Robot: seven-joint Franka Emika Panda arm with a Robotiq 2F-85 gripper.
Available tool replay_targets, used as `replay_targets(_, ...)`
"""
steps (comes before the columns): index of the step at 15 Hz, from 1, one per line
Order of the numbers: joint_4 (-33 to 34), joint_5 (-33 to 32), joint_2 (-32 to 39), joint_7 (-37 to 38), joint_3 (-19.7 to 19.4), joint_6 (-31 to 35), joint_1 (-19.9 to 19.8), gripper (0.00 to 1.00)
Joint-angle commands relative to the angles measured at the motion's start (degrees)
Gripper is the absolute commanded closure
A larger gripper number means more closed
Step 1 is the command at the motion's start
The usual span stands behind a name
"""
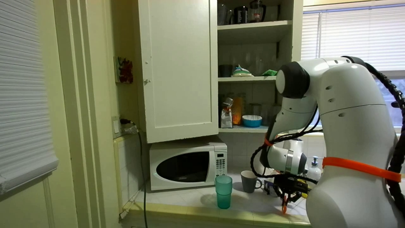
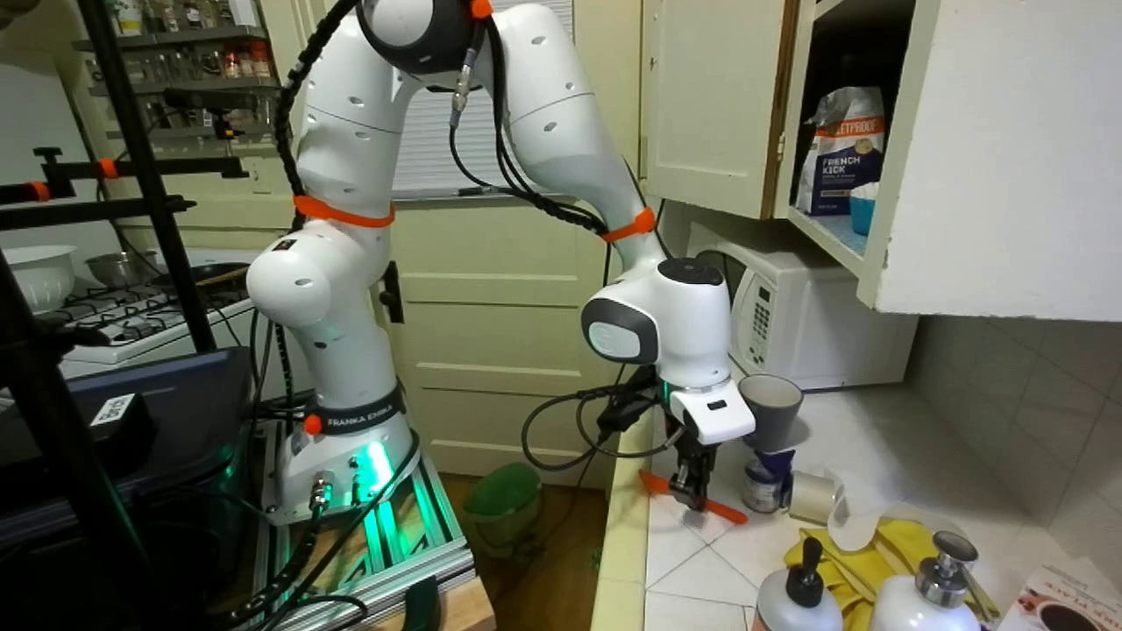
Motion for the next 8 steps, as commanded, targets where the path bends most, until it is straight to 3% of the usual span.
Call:
replay_targets(1,-0.7,0.7,-2.0,-0.5,0.9,0.2,-0.1,0.97)
replay_targets(8,-5.0,-4.5,-12.1,5.1,-3.0,0.6,5.3,0.97)
